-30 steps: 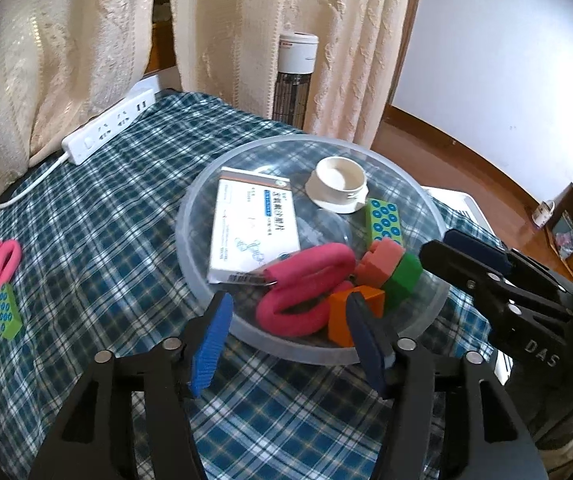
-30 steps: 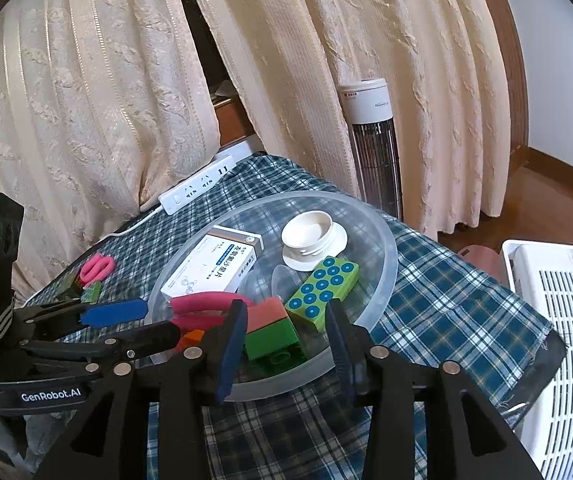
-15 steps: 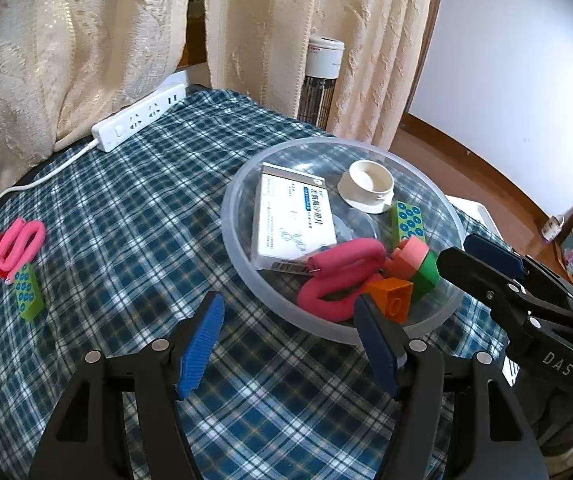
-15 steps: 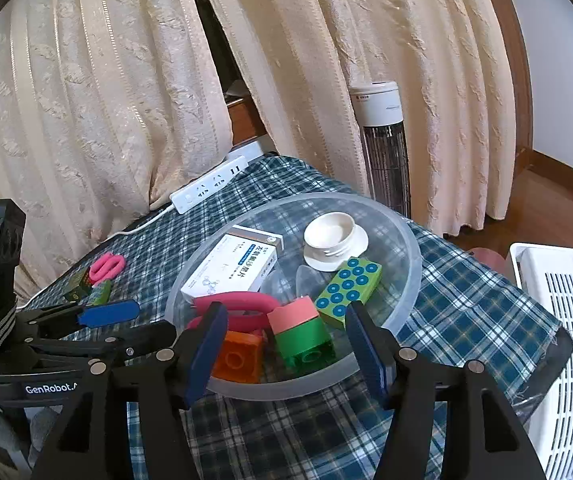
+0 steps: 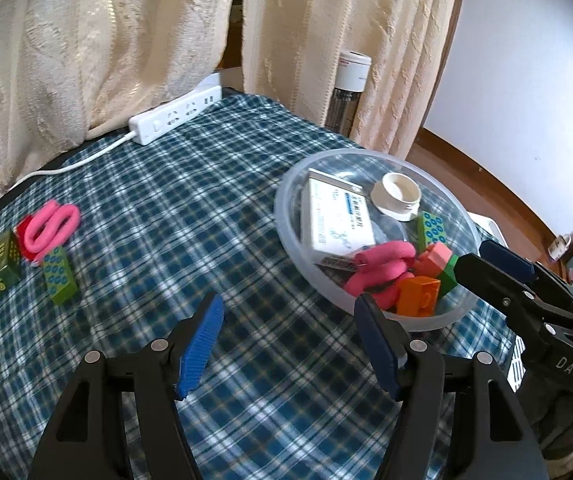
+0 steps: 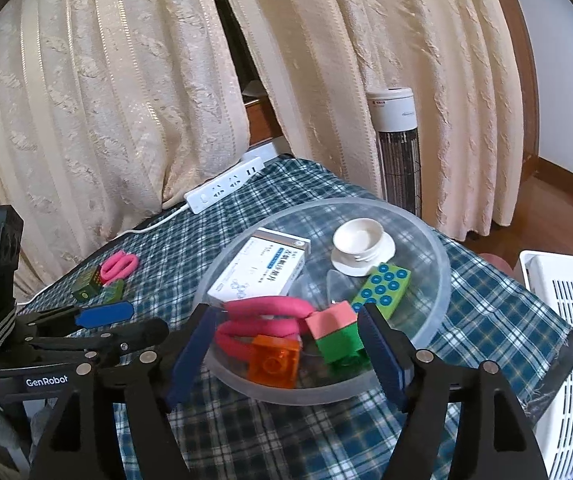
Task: Organize objects
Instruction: 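Move both grippers back toward the remaining toys beside the green box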
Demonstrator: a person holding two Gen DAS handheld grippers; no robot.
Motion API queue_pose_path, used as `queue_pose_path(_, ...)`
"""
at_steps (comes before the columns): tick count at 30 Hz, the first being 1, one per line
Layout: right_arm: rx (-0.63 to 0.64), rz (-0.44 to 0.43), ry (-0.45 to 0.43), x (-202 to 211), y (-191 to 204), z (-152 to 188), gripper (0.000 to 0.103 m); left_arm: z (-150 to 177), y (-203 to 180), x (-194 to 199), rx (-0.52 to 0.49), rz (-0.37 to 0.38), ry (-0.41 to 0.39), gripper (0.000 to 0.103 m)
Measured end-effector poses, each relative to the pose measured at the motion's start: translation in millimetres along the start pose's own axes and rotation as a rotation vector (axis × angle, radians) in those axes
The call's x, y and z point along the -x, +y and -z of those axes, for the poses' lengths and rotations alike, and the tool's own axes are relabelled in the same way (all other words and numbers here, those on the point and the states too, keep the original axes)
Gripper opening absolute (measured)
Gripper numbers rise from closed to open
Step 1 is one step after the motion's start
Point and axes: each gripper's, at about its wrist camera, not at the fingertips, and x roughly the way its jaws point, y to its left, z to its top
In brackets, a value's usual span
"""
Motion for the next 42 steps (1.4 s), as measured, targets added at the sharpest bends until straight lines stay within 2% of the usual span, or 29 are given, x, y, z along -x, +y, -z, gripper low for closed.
queue_pose_path(14, 0.088, -0.047, 0.017, -8, 50, -3, 0.077, 13, 55, 30, 0.078, -0.069, -0.033, 0.069)
queue_pose_path(21, 0.127, -0.080, 0.040, -16, 78, 0, 0.077, 19, 86, 45, 0.111, -0.115, -0.055, 0.076)
queue_pose_path(42, 0.269, -0.198, 0.142, -62, 166, 5, 0.077, 39, 181, 73, 0.294, -0.214, -0.085, 0.077)
